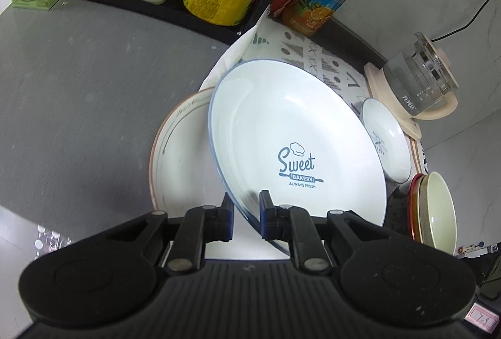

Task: Organize plates and bowls
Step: 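Carry the 'Sweet' plate over the brown-rimmed white plate with right gripper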

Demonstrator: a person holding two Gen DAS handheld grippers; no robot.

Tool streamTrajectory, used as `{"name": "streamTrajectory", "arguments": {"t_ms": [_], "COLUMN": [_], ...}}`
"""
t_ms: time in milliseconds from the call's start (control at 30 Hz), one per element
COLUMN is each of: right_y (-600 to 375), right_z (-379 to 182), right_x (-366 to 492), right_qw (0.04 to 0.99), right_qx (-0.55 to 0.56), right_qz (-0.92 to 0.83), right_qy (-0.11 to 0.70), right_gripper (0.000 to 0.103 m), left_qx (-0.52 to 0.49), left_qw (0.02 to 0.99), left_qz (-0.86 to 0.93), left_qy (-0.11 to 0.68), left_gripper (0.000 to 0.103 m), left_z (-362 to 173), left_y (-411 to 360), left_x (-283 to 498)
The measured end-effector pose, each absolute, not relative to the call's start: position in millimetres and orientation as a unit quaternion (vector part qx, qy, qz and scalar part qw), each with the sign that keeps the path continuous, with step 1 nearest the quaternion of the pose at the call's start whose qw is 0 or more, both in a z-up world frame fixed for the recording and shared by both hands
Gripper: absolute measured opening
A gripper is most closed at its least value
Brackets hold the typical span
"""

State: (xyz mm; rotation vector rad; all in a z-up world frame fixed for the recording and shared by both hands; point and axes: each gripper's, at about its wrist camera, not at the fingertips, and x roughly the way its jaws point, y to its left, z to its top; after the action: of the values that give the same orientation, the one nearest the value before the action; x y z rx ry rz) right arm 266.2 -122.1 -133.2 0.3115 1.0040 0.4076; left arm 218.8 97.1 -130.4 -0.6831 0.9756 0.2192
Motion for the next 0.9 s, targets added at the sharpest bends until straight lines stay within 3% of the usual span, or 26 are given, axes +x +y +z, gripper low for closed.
{"name": "streamTrajectory", "arguments": {"t_ms": [900], "right_y": [-112], "right_z": [-145], "right_x": [258], "right_qw": [0.833], "right_qx": [0.114], "right_qz": [0.188], "right_qy": [0.507], "right_gripper": [0.014], "left_qx": [-0.344], "left_qw": [0.791], "left_qz": [0.108], "left_qy": [0.495], "left_gripper": [0.015], "left_z": [-151], "left_y": [100], "left_x": [204]}}
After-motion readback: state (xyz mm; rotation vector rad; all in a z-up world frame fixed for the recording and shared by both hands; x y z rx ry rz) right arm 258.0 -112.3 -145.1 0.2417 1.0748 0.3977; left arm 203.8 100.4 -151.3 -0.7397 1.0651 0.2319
